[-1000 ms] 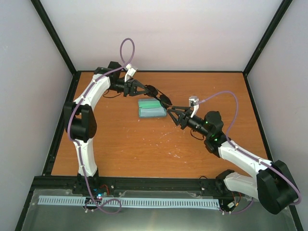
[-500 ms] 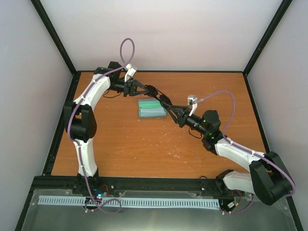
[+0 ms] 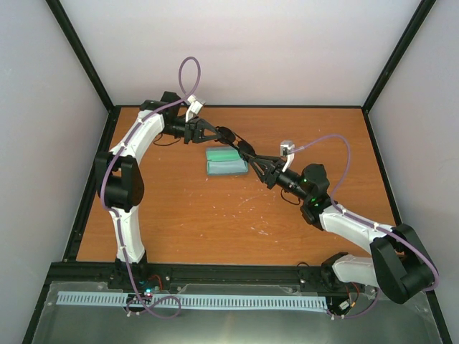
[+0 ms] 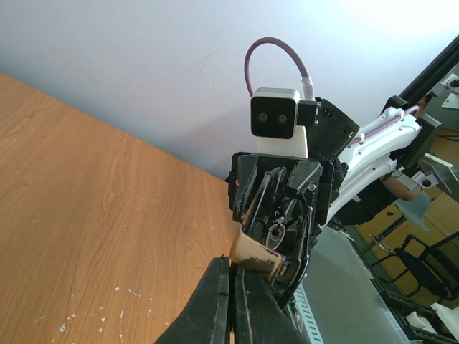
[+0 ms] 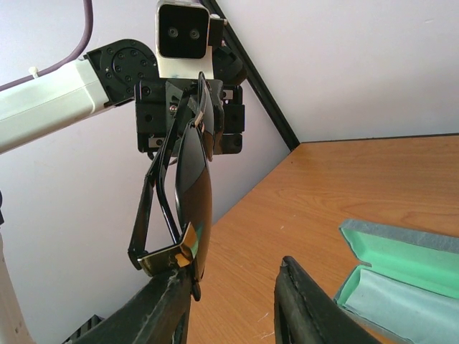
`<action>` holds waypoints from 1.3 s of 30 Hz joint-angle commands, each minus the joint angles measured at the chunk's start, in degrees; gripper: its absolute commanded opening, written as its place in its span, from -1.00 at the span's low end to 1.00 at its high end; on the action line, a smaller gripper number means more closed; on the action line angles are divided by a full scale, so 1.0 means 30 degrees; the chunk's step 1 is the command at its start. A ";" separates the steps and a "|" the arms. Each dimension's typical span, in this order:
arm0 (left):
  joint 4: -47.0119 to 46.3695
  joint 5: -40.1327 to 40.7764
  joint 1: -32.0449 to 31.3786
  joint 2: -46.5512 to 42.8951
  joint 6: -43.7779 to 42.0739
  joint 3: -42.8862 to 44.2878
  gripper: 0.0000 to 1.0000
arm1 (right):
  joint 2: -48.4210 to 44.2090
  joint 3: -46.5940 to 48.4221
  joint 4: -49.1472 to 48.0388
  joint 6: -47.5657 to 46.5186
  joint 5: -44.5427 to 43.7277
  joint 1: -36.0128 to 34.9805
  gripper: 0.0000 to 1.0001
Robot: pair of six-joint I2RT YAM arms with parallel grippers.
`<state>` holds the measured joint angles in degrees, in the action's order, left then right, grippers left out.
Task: Organize the sunglasses
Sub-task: Fold the sunglasses.
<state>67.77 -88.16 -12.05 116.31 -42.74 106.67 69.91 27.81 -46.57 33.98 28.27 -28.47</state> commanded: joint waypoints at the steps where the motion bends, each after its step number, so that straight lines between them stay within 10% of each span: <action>1: 0.0336 -0.2650 0.0063 -0.0044 -0.0201 0.0419 -0.99 | 0.0209 0.0411 -0.0991 0.0051 -0.0024 0.0173 -0.39; 19: 0.0471 -0.2396 -0.0118 -0.0201 -0.0598 -0.0147 -0.98 | 0.0944 0.0855 -0.2467 0.0682 0.0039 0.0234 -0.37; 25: 0.0077 -0.2071 -0.0238 -0.0260 -0.0242 -0.0090 -0.98 | 0.0901 0.1120 -0.2042 0.0878 0.0667 0.0232 -0.05; 31: 0.0310 -0.1001 -0.0029 0.0081 -0.0199 0.0667 -0.98 | -0.4394 0.2140 0.9543 -0.2830 -0.0197 0.0712 0.13; 35: 0.0754 0.0368 -0.0048 0.0219 -0.0865 0.1272 -0.99 | -0.7646 0.5522 1.9677 -0.4654 -0.6040 0.1160 0.47; 39: 0.2260 0.1336 -0.0104 0.0617 -0.2415 0.1717 -0.99 | -0.7087 0.9275 2.3706 -0.9050 -0.6823 0.1228 0.61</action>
<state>69.52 -86.30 -12.23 116.42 -44.36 108.57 47.24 47.48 2.79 20.97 15.00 -25.06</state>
